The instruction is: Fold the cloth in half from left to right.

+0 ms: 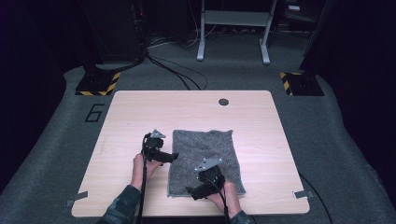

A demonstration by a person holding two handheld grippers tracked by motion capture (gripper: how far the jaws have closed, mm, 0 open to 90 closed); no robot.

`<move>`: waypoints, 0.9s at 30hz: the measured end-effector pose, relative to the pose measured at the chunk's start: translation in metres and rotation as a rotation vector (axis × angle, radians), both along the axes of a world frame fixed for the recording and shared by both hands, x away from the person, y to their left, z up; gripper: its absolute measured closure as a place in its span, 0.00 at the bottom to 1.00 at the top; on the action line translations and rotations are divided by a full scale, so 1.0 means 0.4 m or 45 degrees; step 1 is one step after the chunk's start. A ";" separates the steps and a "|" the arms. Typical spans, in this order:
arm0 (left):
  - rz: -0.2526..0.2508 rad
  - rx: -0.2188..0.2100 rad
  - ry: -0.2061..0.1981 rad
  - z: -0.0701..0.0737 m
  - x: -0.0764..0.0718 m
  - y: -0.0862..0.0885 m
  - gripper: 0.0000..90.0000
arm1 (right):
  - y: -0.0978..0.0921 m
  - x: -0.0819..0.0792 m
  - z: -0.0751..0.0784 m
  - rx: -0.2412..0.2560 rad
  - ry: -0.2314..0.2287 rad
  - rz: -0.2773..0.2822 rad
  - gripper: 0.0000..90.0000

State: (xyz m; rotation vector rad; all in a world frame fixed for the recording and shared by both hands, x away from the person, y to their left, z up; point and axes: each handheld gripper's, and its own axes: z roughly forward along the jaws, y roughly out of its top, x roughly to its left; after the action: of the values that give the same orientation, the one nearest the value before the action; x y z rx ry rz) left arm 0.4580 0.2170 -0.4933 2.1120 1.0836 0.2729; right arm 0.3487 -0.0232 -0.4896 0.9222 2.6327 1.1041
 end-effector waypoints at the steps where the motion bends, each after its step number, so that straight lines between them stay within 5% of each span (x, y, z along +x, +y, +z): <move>1: 0.006 -0.002 0.009 0.000 0.007 0.000 0.11 | 0.008 -0.001 -0.001 -0.002 -0.007 0.017 0.11; 11: 0.038 -0.006 0.045 -0.003 0.082 -0.011 0.08 | 0.085 -0.015 -0.012 -0.025 0.031 0.082 0.12; 19: 0.065 0.018 0.075 -0.014 0.139 -0.026 0.04 | 0.139 -0.027 -0.017 -0.038 -0.018 0.144 0.16; 27: 0.122 0.017 0.089 -0.035 0.179 -0.037 0.26 | 0.181 -0.044 -0.030 -0.066 -0.047 0.183 0.38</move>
State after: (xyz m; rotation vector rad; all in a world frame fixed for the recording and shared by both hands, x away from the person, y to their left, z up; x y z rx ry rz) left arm 0.5296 0.2024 -0.5073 2.0982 1.2292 0.2538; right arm 0.3312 0.0491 -0.5016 0.7052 2.7197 1.0665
